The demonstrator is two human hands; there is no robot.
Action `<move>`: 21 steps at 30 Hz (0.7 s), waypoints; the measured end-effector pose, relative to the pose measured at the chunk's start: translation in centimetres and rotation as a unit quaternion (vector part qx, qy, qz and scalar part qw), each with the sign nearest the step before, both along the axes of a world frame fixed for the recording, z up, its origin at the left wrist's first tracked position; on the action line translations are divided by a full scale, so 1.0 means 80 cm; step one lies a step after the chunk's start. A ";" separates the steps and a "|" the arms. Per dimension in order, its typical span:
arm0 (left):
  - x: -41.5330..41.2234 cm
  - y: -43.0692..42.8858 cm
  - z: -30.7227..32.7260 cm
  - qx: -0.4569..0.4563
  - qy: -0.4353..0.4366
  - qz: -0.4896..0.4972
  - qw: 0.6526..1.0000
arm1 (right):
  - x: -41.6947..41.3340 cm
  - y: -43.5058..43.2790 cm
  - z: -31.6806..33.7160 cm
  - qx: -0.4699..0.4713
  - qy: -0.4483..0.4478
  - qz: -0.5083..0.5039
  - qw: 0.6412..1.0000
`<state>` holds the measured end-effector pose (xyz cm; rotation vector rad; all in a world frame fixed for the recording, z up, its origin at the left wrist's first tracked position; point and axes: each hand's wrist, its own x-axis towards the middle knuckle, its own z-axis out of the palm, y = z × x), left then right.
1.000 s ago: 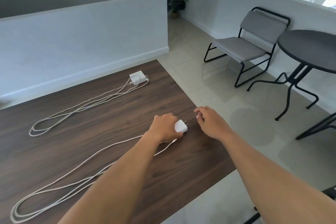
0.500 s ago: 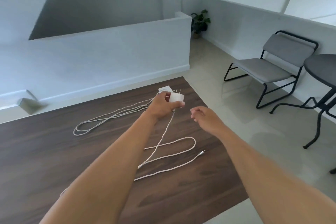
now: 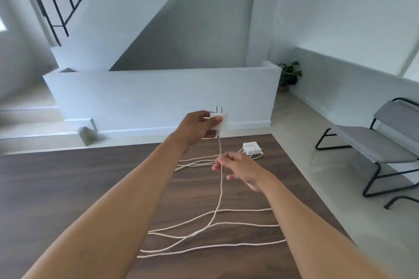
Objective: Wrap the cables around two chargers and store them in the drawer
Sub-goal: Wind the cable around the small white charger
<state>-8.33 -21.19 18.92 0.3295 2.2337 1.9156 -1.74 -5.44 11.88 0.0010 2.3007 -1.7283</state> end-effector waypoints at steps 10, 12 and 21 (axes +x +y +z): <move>0.020 -0.114 0.057 -0.084 0.068 -0.044 0.993 | -0.029 -0.040 0.050 0.134 0.135 -0.027 0.981; 0.023 -0.130 0.059 -0.118 0.069 -0.073 0.988 | -0.035 -0.040 0.079 0.173 0.164 -0.024 0.971; 0.027 -0.147 0.060 -0.183 0.094 -0.098 0.974 | -0.048 -0.072 0.185 0.306 0.274 0.004 0.912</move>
